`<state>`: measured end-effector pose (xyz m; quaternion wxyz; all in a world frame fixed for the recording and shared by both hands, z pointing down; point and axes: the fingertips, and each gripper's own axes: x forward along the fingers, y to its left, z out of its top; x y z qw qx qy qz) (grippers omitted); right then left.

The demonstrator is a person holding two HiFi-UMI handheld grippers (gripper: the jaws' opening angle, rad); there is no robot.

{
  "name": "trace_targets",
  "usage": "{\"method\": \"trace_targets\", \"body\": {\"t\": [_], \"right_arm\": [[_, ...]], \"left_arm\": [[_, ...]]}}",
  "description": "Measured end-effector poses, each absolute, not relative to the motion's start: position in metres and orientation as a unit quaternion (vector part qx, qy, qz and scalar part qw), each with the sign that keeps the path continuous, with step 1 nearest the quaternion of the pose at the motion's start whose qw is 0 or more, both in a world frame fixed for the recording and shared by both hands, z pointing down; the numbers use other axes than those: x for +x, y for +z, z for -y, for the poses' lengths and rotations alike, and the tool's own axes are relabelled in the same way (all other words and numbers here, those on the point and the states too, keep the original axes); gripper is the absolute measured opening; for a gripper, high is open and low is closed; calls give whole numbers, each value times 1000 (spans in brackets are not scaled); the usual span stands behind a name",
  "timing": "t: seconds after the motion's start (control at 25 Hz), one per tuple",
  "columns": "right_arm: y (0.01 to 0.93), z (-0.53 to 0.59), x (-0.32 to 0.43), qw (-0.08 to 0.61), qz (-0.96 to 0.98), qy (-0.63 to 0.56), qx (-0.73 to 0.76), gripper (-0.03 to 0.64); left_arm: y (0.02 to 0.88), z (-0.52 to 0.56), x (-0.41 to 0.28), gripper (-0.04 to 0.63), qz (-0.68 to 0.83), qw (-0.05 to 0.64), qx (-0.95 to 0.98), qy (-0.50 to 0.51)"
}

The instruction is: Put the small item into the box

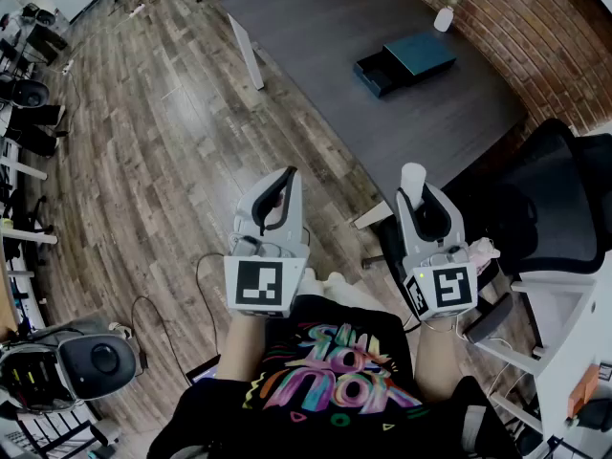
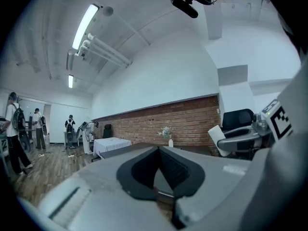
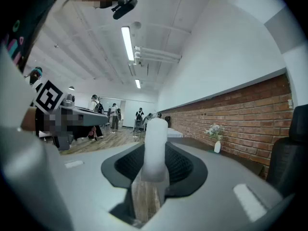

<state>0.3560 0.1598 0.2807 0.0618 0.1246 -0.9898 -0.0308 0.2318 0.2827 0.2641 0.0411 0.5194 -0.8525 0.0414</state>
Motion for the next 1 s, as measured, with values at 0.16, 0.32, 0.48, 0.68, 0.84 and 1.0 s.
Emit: {"method": "trace_targets", "body": {"t": [0.16,0.32,0.48,0.68,0.84,1.0], "right_arm": [[279,-157,362,59,990,-28,122,130],[283,-151,369,56,992,-20,115,130],[288,-147,370,57,993,-17,103,130],[292,-143,365,56,994,-9,91,130],[301,-138,346,58,995,-5,85,132],[306,-126,312,67,994,-4,89,132]], "left_arm": [[261,-278,238,2,852,38,521,40],[262,-272,247,2,854,38,516,42],[265,-270,252,2,860,42,506,48],[269,-262,252,2,861,43,504,52],[277,-255,236,2,861,47,503,50],[282,-242,199,2,857,50,510,50]]}}
